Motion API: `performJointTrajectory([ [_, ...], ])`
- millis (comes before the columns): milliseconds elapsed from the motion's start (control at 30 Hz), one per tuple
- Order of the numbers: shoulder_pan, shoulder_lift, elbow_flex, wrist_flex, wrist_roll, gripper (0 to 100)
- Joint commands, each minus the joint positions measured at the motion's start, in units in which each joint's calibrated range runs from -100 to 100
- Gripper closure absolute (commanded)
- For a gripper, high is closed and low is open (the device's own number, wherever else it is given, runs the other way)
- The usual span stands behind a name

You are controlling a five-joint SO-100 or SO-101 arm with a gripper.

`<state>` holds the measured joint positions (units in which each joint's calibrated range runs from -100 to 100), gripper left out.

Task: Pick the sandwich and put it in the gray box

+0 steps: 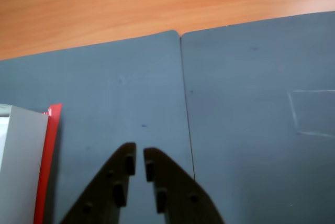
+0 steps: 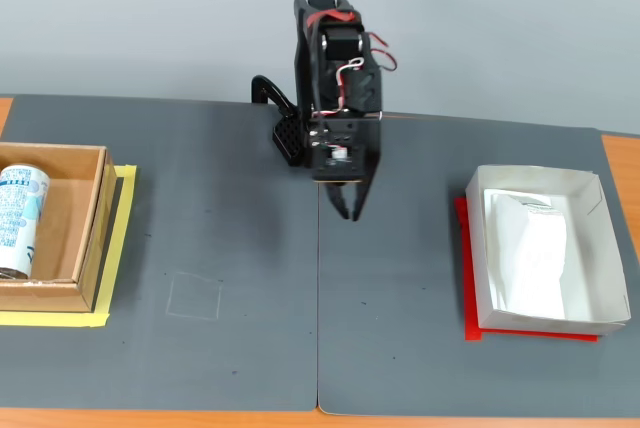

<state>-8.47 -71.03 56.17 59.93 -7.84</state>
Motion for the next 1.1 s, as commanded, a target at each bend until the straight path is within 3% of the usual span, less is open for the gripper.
performJointTrajectory([
  [0,3.1,-6.3,5.7,-1.5,0.3,98],
  [333,3.2,-18.8,23.2,-1.8,0.4,98],
  [600,3.7,-28.0,33.8,-1.8,6.1,98],
  [1067,3.8,-28.6,41.7,-2.2,6.6,98],
])
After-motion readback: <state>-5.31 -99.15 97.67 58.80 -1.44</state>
